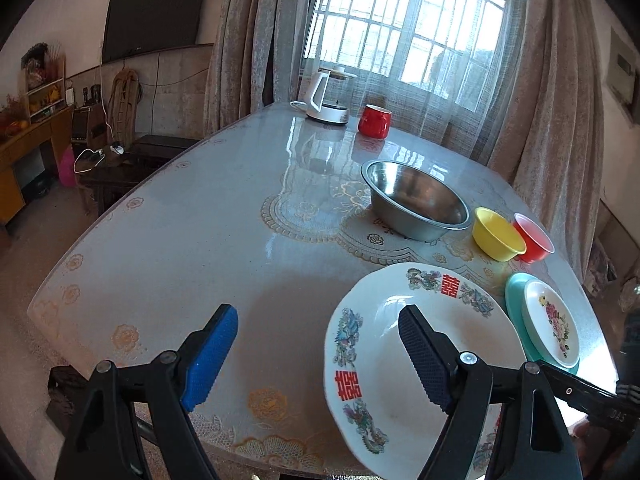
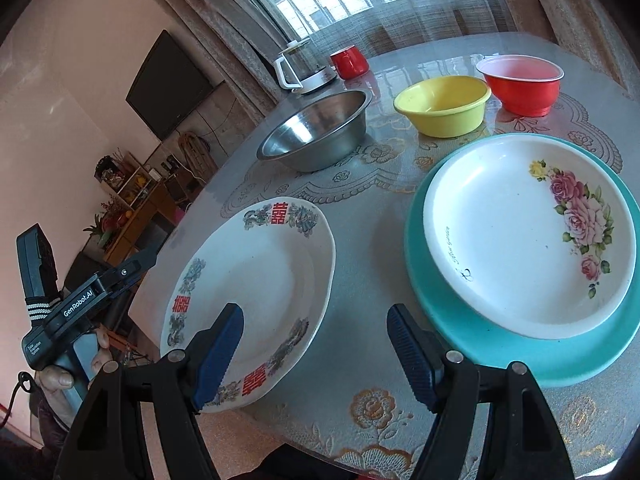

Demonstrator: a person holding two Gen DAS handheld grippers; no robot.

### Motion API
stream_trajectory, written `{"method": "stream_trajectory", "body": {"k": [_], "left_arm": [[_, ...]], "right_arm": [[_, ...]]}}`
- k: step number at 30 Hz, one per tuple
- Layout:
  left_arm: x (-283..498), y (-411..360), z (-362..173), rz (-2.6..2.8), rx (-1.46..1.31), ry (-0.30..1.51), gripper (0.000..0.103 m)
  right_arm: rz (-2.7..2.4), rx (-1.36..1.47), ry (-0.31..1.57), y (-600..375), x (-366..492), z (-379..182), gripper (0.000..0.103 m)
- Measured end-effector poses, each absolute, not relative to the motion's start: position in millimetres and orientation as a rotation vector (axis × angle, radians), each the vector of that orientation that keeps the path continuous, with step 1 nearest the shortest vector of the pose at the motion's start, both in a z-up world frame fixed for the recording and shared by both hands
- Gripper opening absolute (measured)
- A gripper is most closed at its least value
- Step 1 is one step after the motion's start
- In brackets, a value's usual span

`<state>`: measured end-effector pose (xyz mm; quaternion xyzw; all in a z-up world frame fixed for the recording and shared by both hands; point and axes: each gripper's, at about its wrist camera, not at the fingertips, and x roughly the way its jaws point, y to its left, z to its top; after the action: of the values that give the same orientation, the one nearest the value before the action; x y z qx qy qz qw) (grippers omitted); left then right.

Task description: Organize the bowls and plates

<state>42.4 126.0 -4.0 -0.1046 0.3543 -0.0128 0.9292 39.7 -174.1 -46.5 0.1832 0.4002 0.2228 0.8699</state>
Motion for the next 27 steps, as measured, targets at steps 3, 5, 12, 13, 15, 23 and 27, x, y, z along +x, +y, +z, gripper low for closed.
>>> {"method": "stream_trajectory", "body": {"k": [3,5,12,13,15,23,27], "left_arm": [[40,133,-12,-0.026,-0.215,0.736,0.082],[40,135,-15,-0.027,-0.198,0.742,0.082],[44,139,-26,-0.078,-0.243,0.793,0.078],[45,140,-28,-0.078,-0.250,0.802,0.072],[46,142,-31,-0.072,-0.258,0.816,0.060],[45,151,-33,-0.063,-0.282,0.812,0.051],[46,151,-33,-0.077,-0.287,0.812,0.051]], "right_arm": [[0.473,0.371,0.853,-167,42,-50,0.075],[0.471,0.364,0.861,-164,43,-51,0.075],[0.468,0.365,0.875,-161,45,-55,0.075],[0.467,0.366,0.876,-161,44,-55,0.075],[0.463,0.363,0.875,-162,44,-55,0.075],[0.467,0.347,0.875,-155,45,-57,0.075],[0.468,0.346,0.882,-154,45,-60,0.073]]}}
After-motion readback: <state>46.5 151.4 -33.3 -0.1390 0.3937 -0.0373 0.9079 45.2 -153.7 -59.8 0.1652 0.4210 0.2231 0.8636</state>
